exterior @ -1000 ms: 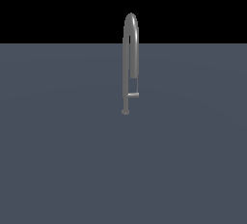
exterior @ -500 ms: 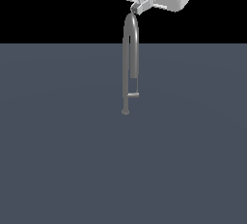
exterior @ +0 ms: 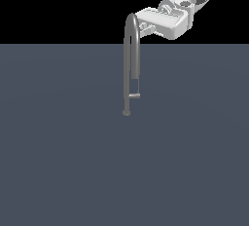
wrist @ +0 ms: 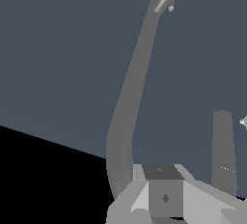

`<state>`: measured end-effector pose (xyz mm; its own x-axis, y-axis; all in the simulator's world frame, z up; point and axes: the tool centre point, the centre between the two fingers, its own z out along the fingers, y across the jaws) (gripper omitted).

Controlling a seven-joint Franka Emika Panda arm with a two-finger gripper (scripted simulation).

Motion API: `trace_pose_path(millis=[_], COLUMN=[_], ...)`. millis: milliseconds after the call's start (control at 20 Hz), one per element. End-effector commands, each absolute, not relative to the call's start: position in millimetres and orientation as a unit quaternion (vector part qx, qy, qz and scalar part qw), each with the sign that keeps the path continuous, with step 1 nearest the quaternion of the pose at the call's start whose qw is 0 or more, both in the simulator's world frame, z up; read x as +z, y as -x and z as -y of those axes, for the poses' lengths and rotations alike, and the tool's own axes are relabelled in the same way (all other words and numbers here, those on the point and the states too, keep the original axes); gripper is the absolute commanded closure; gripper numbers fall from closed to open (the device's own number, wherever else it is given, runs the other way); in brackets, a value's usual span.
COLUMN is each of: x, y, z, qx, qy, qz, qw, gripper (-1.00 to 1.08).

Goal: Turn on the faucet by rotating a designated handle.

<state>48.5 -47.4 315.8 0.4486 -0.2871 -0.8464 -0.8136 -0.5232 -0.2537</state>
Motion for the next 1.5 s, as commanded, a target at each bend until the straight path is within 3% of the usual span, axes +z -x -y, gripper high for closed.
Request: trace_pose_path(millis=[0,900,1450], x=[300.0,175.5,147.8], y=[-57.6,-100.1,-103.9], z=[50.0,54.8,50.4], qx=[0.407,0.514,0.532], qy=[0.759,0.573,0.531], qz=[-0.366,-0.451,-0.466], qw=[0.354,0.45,0.467], gripper=[1.08,1.08,1.08])
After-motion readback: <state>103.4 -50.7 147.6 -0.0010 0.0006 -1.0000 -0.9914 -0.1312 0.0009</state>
